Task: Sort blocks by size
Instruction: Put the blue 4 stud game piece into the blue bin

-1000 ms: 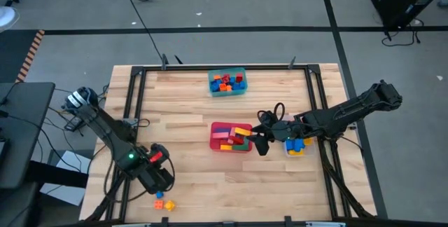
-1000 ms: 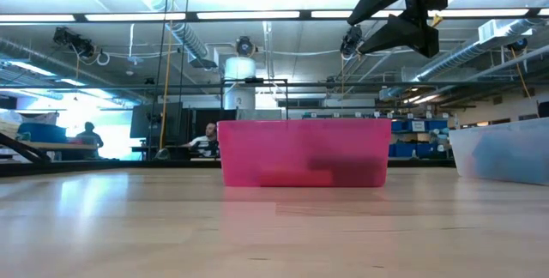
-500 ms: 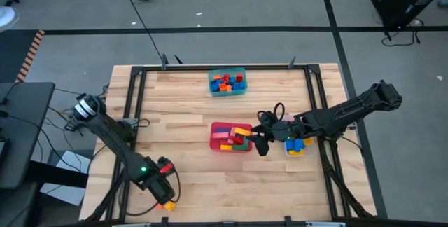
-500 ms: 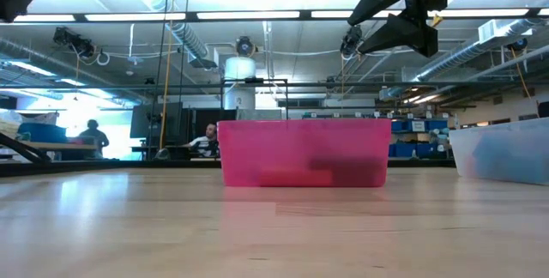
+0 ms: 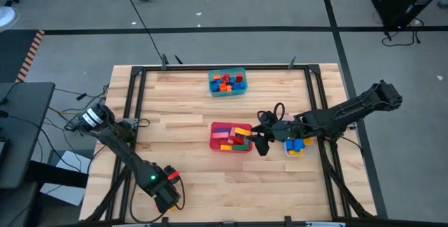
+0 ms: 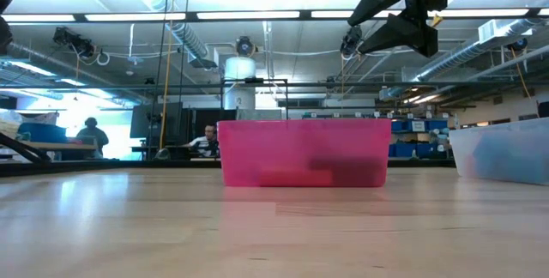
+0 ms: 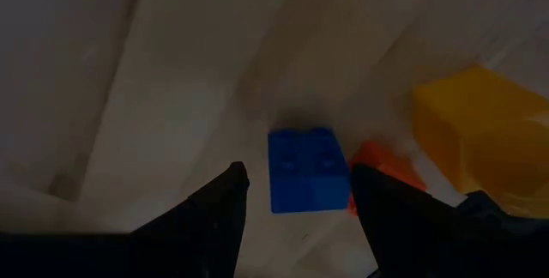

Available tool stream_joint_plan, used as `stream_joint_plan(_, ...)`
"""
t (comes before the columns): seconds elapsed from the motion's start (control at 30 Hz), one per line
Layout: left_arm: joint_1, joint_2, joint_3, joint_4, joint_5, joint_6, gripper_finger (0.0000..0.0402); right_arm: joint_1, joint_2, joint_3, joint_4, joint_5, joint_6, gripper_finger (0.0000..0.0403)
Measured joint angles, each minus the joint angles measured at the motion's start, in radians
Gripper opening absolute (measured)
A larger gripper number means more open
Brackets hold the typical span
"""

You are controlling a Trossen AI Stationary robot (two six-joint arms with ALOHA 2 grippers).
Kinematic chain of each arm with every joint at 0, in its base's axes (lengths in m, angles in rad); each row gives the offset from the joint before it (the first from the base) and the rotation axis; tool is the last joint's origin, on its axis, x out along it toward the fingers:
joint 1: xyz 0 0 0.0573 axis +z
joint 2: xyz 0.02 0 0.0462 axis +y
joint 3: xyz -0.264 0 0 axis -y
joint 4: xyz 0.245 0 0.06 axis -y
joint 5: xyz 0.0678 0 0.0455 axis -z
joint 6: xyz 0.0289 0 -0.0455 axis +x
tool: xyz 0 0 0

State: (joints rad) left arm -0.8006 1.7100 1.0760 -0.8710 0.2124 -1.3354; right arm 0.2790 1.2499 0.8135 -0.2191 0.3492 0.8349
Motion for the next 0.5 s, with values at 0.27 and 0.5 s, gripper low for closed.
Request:
stream_joint_plan(0.27,-0.025,0.0,-0.002,-0.002,-0.001,0.0,0.0217,0.0,0.0,0.0,0.0,0.0,0.0,0.0225)
stream_joint_plan(0.5,-0.047,0.002,-0.074,0.095,-0.007,-0.002,0.0217,0.0,0.0,0.0,0.001,0.0,0.0,0.0222)
